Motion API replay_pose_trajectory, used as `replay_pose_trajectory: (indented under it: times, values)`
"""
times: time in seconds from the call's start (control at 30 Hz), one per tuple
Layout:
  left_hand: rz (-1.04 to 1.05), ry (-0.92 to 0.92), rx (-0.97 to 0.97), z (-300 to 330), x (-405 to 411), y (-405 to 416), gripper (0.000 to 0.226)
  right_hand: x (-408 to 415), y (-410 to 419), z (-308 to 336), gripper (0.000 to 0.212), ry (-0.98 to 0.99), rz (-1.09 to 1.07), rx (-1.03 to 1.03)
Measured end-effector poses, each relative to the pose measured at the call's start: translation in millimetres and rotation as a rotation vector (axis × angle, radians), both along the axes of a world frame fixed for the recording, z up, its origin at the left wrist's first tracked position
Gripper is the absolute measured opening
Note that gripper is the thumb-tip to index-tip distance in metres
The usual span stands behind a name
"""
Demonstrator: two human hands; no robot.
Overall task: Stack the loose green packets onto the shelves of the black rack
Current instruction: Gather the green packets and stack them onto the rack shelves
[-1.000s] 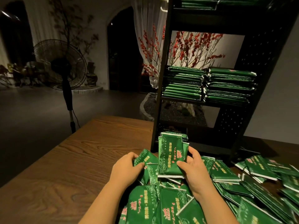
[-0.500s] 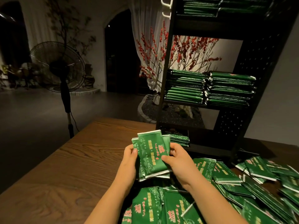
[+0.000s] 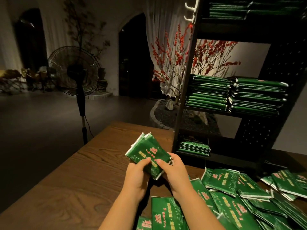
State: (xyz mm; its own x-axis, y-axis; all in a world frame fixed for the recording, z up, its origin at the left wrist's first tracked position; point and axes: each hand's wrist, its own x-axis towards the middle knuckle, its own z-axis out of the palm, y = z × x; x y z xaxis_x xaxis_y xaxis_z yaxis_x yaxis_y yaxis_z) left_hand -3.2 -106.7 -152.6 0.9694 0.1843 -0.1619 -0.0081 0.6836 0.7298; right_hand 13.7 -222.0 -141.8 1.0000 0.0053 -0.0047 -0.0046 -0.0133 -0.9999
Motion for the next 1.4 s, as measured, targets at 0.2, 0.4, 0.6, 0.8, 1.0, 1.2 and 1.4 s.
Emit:
replay_pose_trajectory:
  times: [0.2, 0.4, 0.6, 0.8, 1.0, 1.2, 1.4]
  values:
    - [0.17, -0.159, 0.461, 2.6, 0.3, 25.6, 0.043, 2.6, -18.6, -0.2, 0.031, -0.153, -0.035, -0.15]
    - [0.117, -0.065, 1.069, -3.4, -2.7, 31.7, 0.065, 1.0, -16.7, -4.5, 0.041, -0.205, 0.053, -0.459]
    - [0.108, 0.038, 1.06, -4.0, 0.1, 30.1, 0.055, 1.0, -16.3, -6.1, 0.063, -0.157, 0.128, -0.576]
    - [0.148, 0.017, 1.058, -6.1, 1.8, 28.6, 0.042, 3.9, -15.0, -7.9, 0.062, -0.142, 0.095, -0.562]
    - [0.053, 0.123, 1.239, -11.6, 6.7, 26.6, 0.029, 6.1, -13.7, -10.1, 0.052, -0.093, 0.103, -0.645]
    - [0.13, 0.009, 1.142, 0.3, 3.6, 23.6, 0.02, 4.6, -15.6, 8.5, 0.033, -0.17, -0.025, -0.399]
    - [0.086, 0.008, 0.901, 24.6, 7.1, 17.3, 0.021, 1.9, -24.2, 46.5, 0.013, -0.153, -0.071, -0.247]
